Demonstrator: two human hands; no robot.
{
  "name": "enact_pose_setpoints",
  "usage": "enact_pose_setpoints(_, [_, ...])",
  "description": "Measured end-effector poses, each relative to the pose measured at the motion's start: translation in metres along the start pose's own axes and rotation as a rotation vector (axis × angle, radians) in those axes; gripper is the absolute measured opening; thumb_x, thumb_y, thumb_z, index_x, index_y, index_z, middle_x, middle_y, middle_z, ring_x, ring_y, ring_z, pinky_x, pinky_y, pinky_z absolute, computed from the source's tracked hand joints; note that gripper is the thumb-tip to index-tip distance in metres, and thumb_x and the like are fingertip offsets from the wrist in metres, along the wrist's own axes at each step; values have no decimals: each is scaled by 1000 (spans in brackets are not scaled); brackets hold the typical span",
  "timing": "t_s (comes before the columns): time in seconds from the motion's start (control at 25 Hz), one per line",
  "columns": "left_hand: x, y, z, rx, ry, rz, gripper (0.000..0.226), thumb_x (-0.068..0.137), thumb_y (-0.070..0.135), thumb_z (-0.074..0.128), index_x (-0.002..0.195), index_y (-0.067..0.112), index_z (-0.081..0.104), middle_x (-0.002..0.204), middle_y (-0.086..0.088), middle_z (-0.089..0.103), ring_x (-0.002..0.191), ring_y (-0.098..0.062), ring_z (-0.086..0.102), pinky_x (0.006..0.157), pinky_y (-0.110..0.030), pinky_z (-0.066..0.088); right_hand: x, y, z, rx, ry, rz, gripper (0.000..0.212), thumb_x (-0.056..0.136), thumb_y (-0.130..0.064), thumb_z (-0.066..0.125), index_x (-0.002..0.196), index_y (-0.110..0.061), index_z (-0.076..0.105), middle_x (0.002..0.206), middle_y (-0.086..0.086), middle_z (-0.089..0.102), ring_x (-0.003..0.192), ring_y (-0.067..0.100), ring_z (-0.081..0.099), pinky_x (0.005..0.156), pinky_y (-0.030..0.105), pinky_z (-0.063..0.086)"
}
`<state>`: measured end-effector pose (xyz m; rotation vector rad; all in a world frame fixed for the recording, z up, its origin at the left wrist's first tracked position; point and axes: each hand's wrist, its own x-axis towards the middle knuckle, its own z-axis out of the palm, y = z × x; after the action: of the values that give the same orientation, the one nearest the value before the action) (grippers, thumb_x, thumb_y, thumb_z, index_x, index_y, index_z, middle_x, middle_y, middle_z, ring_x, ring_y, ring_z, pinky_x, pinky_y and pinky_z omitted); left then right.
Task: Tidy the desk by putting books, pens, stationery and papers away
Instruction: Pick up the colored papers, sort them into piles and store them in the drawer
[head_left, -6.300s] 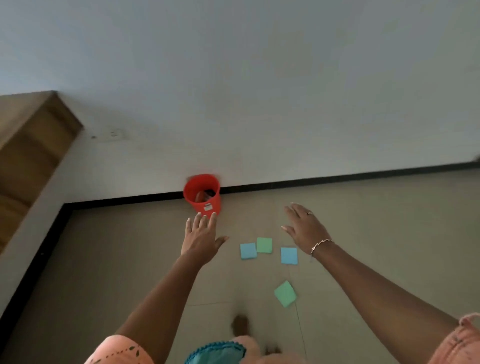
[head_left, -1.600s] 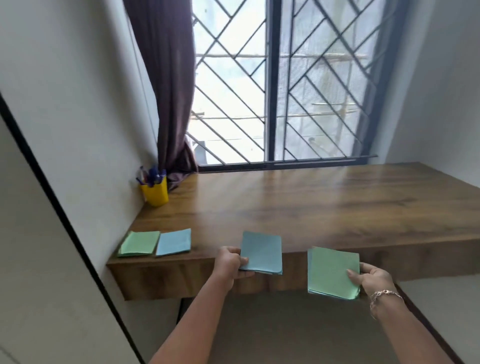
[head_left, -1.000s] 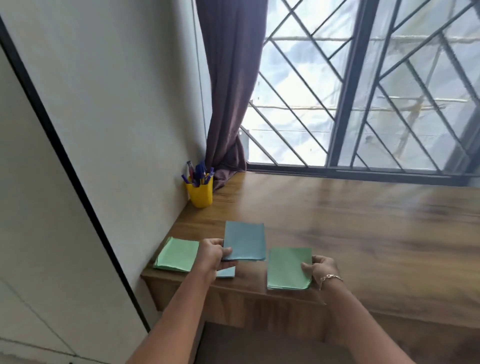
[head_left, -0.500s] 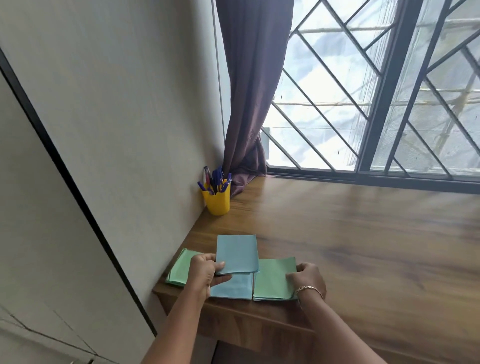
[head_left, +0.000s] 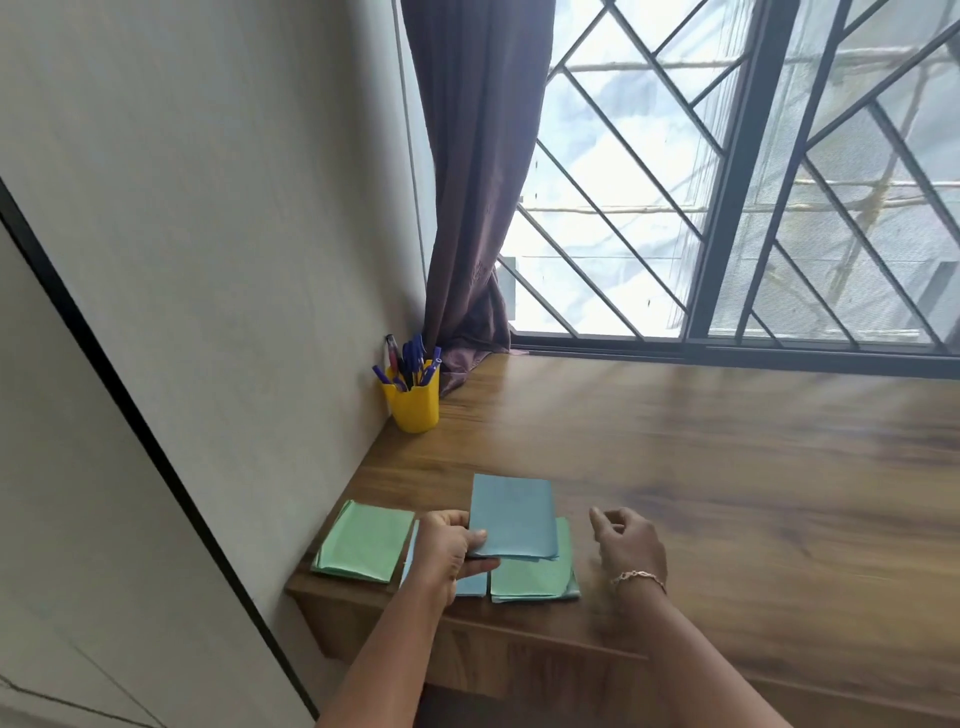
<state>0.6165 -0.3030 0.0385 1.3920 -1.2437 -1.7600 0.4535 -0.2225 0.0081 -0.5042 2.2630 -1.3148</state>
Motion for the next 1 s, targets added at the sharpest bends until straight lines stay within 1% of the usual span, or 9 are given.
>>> enact_pose_setpoints(0.12, [-7, -3, 31, 13, -97, -17, 20, 87, -14, 51, 77, 4, 53, 86, -14, 60, 71, -21, 60, 45, -26, 56, 2, 0, -21, 402, -189, 95, 21, 86, -23, 64, 83, -3, 59, 68, 11, 63, 48, 17, 59, 45, 22, 50])
enact_pose_setpoints(0.28, [-19, -8, 72, 73, -215, -13, 22, 86, -14, 53, 76, 5, 52, 80, -10, 60, 70, -19, 59, 46, -27, 55, 5, 9, -50, 425, -171, 110, 8, 82, 0, 65, 88, -3, 60, 74, 8, 63, 56, 17, 62, 40, 20, 50])
enact_pose_setpoints(0.4, [-20, -13, 91, 96, -275, 3, 20, 86, -12, 54, 74, 5, 54, 79, -11, 60, 67, -19, 59, 44, -26, 55, 12, 19, -68, 398, -100, 138, 12, 83, 6, 62, 79, -5, 58, 70, 7, 61, 45, 12, 61, 36, 19, 48])
enact_pose_setpoints(0.48, [-15, -20, 97, 221, -227, 102, 15, 86, -5, 58, 75, 6, 58, 78, -13, 63, 64, -20, 60, 52, -31, 58, 18, 26, -74, 360, -48, 166, 10, 81, 7, 63, 89, 1, 61, 69, 9, 61, 49, 16, 62, 44, 24, 53])
enact_pose_setpoints(0.52, [-10, -24, 97, 388, -153, 225, 9, 85, 0, 59, 79, 6, 62, 82, -13, 67, 67, -23, 63, 61, -34, 59, 21, 29, -75, 331, -25, 173, 16, 80, 7, 64, 95, 5, 63, 72, 10, 62, 58, 22, 63, 53, 30, 56])
enact_pose_setpoints(0.6, [-1, -31, 92, 793, 5, 472, 15, 87, 10, 59, 97, 8, 68, 100, -9, 70, 92, -23, 64, 81, -31, 52, 23, 34, -75, 257, 27, 178, 23, 77, 7, 68, 99, 9, 64, 79, 13, 63, 74, 26, 61, 74, 39, 54])
enact_pose_setpoints(0.72, [6, -42, 83, 1151, 22, 638, 38, 92, 21, 55, 129, 15, 54, 136, -4, 50, 131, -21, 38, 104, -30, 35, 22, 39, -73, 90, 90, 159, 22, 73, -1, 74, 95, 1, 69, 87, 12, 68, 81, 24, 63, 83, 33, 51])
enact_pose_setpoints(0.84, [8, -49, 78, 1226, -107, 595, 55, 94, 27, 53, 144, 17, 34, 155, 0, 25, 145, -16, 16, 116, -33, 16, 18, 40, -69, -37, 98, 162, 19, 74, -9, 75, 92, -6, 71, 98, 12, 72, 91, 26, 66, 83, 31, 50])
enact_pose_setpoints(1.0, [10, -55, 68, 1199, -158, 595, 58, 93, 30, 53, 146, 18, 31, 156, 3, 23, 145, -12, 16, 119, -31, 10, 14, 34, -64, -194, 115, 149, 21, 77, -16, 72, 97, -10, 69, 105, 10, 70, 100, 27, 63, 79, 27, 43])
